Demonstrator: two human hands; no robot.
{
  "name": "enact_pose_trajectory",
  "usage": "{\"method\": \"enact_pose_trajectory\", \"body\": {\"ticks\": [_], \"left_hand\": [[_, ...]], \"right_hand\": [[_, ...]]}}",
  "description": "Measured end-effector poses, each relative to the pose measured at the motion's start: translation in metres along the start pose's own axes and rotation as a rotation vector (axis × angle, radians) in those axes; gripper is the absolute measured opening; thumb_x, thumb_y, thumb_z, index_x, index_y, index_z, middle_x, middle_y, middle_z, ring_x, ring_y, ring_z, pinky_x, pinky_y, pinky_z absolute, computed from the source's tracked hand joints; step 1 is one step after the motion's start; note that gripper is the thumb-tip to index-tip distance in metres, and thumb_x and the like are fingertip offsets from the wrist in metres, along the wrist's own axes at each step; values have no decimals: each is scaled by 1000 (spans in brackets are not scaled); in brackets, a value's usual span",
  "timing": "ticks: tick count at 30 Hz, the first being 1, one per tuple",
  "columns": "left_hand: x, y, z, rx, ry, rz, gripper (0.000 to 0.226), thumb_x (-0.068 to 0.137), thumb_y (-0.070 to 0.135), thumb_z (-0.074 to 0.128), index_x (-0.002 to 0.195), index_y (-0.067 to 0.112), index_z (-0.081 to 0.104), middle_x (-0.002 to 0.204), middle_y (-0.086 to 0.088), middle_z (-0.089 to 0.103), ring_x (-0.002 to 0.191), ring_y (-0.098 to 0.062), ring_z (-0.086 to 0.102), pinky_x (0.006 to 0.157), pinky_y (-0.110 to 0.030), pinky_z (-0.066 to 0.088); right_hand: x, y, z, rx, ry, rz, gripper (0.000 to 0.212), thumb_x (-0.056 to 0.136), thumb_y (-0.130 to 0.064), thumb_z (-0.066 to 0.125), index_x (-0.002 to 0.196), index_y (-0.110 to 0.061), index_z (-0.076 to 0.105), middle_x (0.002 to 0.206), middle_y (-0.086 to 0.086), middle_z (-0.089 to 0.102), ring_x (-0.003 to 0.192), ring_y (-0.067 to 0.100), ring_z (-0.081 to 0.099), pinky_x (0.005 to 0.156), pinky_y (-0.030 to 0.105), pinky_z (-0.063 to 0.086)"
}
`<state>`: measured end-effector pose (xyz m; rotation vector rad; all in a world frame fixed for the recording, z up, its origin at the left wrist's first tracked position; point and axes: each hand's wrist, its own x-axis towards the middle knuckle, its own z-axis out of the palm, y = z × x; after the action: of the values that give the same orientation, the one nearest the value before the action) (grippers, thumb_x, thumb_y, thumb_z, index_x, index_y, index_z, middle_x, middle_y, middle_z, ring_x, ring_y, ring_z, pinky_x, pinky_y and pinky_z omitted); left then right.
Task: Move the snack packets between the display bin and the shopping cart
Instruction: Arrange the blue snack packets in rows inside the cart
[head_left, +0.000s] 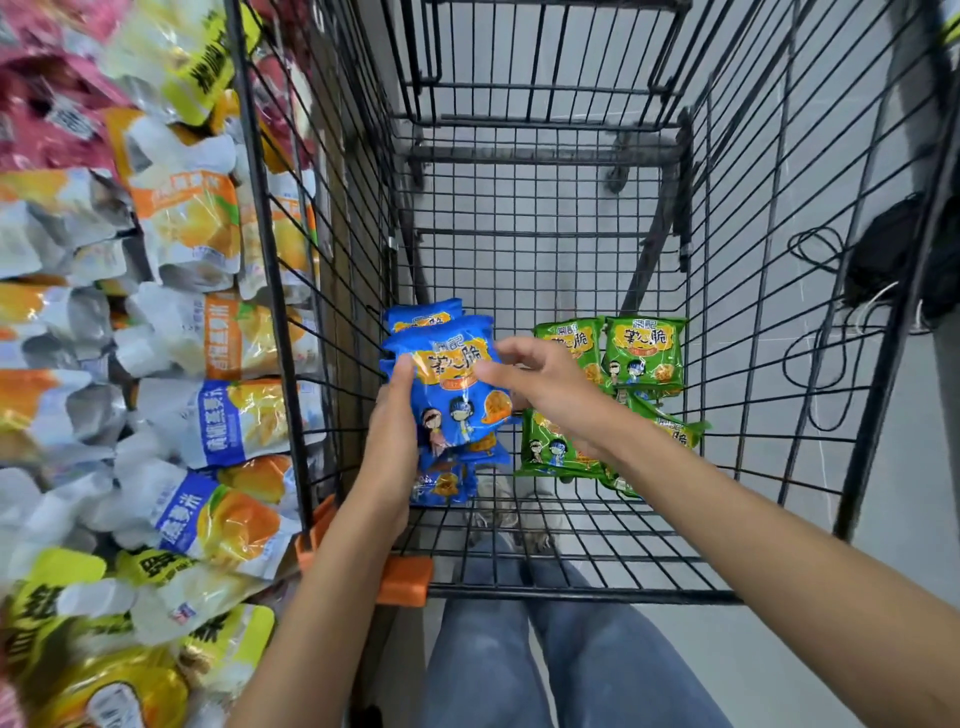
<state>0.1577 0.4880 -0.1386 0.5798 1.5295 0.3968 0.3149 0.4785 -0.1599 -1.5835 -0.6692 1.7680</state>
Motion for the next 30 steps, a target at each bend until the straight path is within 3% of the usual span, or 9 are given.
{"method": "enact_pose_trajectory", "body": {"ticks": [2,5,8,11,15,19,23,25,30], "left_hand": [[1,-1,-5,28,79,-27,39,95,50,41,121,25,53,121,1,63,102,-19,66,81,-41,56],[0,-5,-14,74,200,-28,5,97,22,46,95,26,50,102,1,62,76,-9,65,56,-30,55],[-5,-11,-19,151,178,-28,30,98,21,46,128,15,45,128,-5,56,106,-22,62,83,-44,55],[-12,-13,-17,210,196,28,37,98,20,47,133,11,40,135,-8,53,120,-29,55,100,-49,44],[-19,-13,-17,327,204,158,18,96,17,49,113,21,45,108,0,64,101,-22,63,93,-44,49],[-19,-11,-16,306,211,184,22,96,17,49,118,20,48,103,7,65,93,-12,64,84,-27,51],[-18,-5,-13,164,191,159,18,97,17,50,113,23,51,105,3,67,96,-18,67,88,-44,54],[-17,-1,-10,129,161,161,14,96,18,51,109,24,53,107,0,69,92,-18,69,84,-46,56],[-23,4,-5,254,177,283,33,95,21,54,127,13,52,115,-7,66,105,-23,64,93,-49,49]], "right_hand": [[5,-4,-4,161,57,48,7,87,-16,63,94,-16,64,80,-9,70,63,2,64,56,17,51],[22,-12,-7,249,220,104,5,90,-14,59,91,-10,63,90,6,68,62,8,63,65,23,55],[50,-15,7,175,263,115,5,88,-14,63,87,-9,61,99,14,68,72,18,62,79,35,54],[74,-11,29,27,278,135,16,81,-16,72,89,-9,59,99,13,69,77,22,65,78,42,56],[86,4,43,-413,342,132,36,69,-37,80,74,-16,51,76,9,65,66,23,62,69,43,56],[78,8,38,-833,426,48,51,66,-59,73,92,-20,55,85,-4,57,80,16,52,66,28,40],[54,1,30,-466,363,-11,35,89,-45,55,90,-10,58,75,-4,61,66,13,61,73,36,54],[32,-4,29,-306,223,14,32,93,-44,48,86,-15,62,72,-5,61,50,3,56,60,23,51],[-10,-2,23,-67,-77,78,11,86,-22,65,89,-29,58,73,-16,71,59,-5,64,49,13,47]]}}
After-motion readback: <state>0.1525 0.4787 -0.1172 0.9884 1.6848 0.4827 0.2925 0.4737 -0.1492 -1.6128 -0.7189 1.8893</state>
